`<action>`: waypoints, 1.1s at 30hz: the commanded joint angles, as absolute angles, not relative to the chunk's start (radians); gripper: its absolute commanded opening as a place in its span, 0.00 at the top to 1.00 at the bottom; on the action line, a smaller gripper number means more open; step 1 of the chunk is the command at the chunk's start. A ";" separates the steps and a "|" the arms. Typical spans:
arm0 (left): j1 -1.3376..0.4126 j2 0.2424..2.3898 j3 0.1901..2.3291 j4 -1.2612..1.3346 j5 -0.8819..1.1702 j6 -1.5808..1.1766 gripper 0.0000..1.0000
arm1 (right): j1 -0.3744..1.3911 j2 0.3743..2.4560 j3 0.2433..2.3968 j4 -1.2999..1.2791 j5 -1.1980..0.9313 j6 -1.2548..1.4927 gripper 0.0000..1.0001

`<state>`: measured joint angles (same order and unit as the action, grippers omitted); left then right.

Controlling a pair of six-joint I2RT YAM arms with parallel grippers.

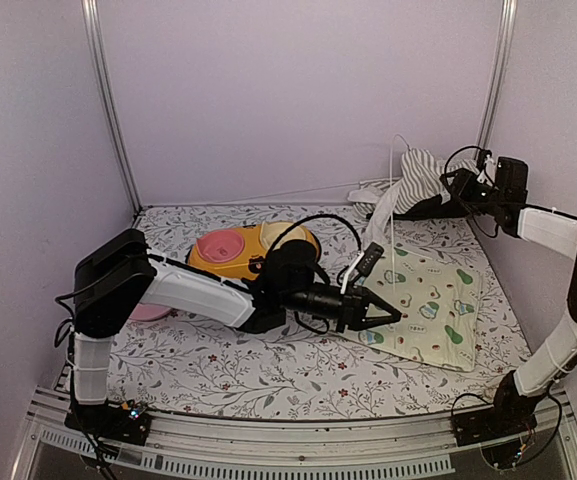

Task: Set up the pet tent
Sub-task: Pick up the tent fabric from the tent.

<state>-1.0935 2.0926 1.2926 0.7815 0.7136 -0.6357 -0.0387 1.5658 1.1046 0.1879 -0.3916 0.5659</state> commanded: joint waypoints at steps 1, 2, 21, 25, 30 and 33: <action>-1.095 2.042 1.321 0.778 0.675 -0.587 1.00 | 0.044 1.590 1.119 0.233 -0.206 0.287 0.42; -1.095 2.040 1.321 0.776 0.674 -0.585 1.00 | 0.064 1.588 1.094 0.269 -0.167 0.244 0.42; -1.094 2.025 1.342 0.707 0.673 -0.558 1.00 | 0.221 1.751 0.966 0.725 0.219 -0.367 0.48; -1.094 2.022 1.346 0.696 0.671 -0.552 1.00 | 0.224 1.799 0.998 0.733 0.257 -0.407 0.48; -1.092 2.019 1.350 0.686 0.674 -0.552 1.00 | 0.224 1.844 1.043 0.754 0.332 -0.453 0.49; -1.091 2.012 1.354 0.678 0.673 -0.550 1.00 | 0.224 1.882 1.085 0.755 0.373 -0.480 0.55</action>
<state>-1.0950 2.0579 1.3216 0.6720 0.7097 -0.5945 0.2222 1.8347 1.0218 0.7082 0.2897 -0.4267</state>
